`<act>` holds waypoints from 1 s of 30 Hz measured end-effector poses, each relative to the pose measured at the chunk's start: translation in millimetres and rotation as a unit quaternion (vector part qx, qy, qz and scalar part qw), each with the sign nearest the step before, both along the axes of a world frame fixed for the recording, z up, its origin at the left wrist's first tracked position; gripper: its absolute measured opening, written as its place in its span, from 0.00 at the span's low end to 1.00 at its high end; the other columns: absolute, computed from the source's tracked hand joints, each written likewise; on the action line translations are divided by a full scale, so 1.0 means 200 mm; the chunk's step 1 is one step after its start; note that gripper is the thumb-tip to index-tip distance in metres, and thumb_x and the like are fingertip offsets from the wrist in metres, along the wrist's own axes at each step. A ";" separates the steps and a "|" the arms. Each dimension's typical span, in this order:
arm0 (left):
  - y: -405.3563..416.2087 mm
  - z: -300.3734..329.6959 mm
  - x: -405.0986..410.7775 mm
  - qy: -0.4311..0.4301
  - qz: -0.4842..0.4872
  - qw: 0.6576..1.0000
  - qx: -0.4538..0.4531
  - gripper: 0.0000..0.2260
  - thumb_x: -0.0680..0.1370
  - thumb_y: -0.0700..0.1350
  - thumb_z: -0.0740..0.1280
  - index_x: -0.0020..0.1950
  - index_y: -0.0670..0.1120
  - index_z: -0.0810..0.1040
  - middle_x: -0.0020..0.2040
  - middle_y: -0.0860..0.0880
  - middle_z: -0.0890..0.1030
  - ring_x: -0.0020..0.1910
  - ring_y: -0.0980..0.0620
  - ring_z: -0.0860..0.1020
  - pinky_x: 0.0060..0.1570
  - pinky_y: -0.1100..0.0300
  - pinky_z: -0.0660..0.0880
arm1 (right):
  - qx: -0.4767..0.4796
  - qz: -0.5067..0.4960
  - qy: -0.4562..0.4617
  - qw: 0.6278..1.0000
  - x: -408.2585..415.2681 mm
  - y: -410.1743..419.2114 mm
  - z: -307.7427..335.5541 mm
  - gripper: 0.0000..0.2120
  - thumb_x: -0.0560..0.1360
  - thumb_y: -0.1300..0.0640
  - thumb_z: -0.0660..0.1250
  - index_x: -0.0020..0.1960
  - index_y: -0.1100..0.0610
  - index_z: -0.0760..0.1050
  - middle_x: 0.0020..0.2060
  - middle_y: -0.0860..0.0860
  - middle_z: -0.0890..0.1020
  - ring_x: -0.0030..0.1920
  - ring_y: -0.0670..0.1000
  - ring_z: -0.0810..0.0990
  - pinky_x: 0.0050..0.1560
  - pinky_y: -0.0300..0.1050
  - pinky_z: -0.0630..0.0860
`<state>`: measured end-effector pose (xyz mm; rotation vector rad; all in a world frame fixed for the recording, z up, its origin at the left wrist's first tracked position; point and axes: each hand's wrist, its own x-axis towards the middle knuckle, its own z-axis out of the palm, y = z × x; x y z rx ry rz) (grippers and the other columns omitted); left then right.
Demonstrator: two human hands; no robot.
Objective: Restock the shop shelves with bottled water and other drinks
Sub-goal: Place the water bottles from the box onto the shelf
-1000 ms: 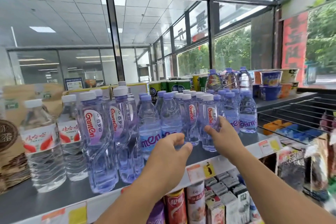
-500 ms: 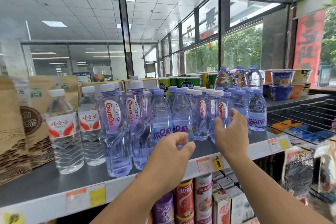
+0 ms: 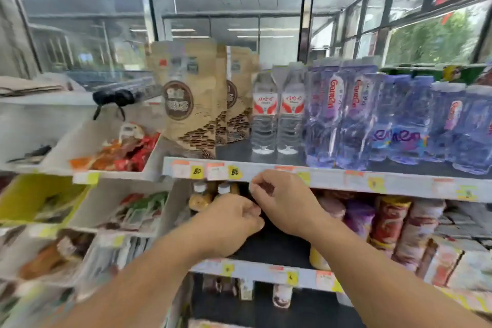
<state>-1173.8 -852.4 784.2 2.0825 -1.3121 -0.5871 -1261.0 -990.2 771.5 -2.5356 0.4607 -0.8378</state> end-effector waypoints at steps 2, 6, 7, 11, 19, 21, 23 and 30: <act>0.24 -0.14 0.12 0.014 0.031 0.999 0.040 0.09 0.78 0.51 0.63 0.42 0.48 0.75 0.41 0.49 0.76 0.42 0.50 0.75 0.42 0.58 0.70 | -0.004 0.052 0.088 0.995 0.15 0.22 -0.15 0.10 0.80 0.50 0.62 0.47 0.50 0.81 0.43 0.47 0.83 0.45 0.51 0.80 0.46 0.52 0.77; 0.74 -0.53 0.29 0.067 0.126 0.983 0.112 0.14 0.80 0.48 0.63 0.35 0.49 0.71 0.39 0.45 0.77 0.44 0.37 0.75 0.37 0.54 0.70 | 0.004 0.142 0.288 0.947 0.42 0.68 -0.57 0.16 0.83 0.49 0.57 0.43 0.53 0.78 0.39 0.50 0.78 0.42 0.55 0.78 0.40 0.51 0.75; 0.82 -0.62 0.31 0.090 0.146 0.979 0.110 0.12 0.80 0.48 0.62 0.37 0.47 0.72 0.39 0.45 0.75 0.40 0.41 0.74 0.35 0.55 0.67 | 0.016 0.148 0.325 0.934 0.46 0.75 -0.68 0.16 0.83 0.49 0.57 0.43 0.54 0.77 0.38 0.51 0.78 0.39 0.55 0.77 0.38 0.51 0.75; 1.20 -1.03 0.36 0.153 0.207 0.952 0.163 0.08 0.79 0.42 0.62 0.42 0.44 0.77 0.41 0.44 0.75 0.38 0.48 0.72 0.36 0.59 0.67 | 0.053 0.188 0.458 0.868 0.60 1.08 -1.19 0.15 0.80 0.55 0.56 0.37 0.60 0.71 0.32 0.59 0.74 0.30 0.58 0.70 0.31 0.55 0.68; 1.72 -2.16 0.30 0.266 0.312 0.880 0.241 0.13 0.79 0.48 0.63 0.38 0.42 0.75 0.37 0.41 0.77 0.47 0.39 0.79 0.35 0.57 0.72 | 0.058 0.230 0.639 0.731 0.58 1.47 -2.48 0.12 0.82 0.52 0.58 0.44 0.55 0.76 0.46 0.57 0.80 0.51 0.59 0.80 0.50 0.49 0.75; 1.79 -2.46 0.24 0.306 0.330 0.852 0.268 0.14 0.79 0.46 0.62 0.34 0.43 0.70 0.35 0.40 0.74 0.45 0.42 0.78 0.30 0.58 0.65 | 0.064 0.241 0.671 0.698 0.54 1.50 -2.82 0.15 0.83 0.52 0.58 0.41 0.56 0.76 0.44 0.56 0.79 0.51 0.60 0.79 0.46 0.48 0.71; 1.82 -2.75 0.18 0.338 0.334 0.836 0.274 0.12 0.80 0.47 0.62 0.38 0.44 0.73 0.32 0.46 0.74 0.36 0.46 0.78 0.31 0.58 0.68 | 0.052 0.226 0.685 0.690 0.51 1.51 -3.14 0.14 0.81 0.51 0.58 0.44 0.55 0.78 0.48 0.57 0.81 0.53 0.60 0.80 0.46 0.48 0.71; 1.70 -3.71 -0.07 0.420 0.317 0.800 0.289 0.08 0.80 0.50 0.62 0.53 0.47 0.77 0.51 0.50 0.81 0.49 0.52 0.79 0.52 0.52 0.78 | 0.025 0.197 0.708 0.677 0.32 1.53 -4.17 0.14 0.80 0.52 0.61 0.62 0.54 0.75 0.60 0.58 0.79 0.60 0.62 0.78 0.57 0.53 0.76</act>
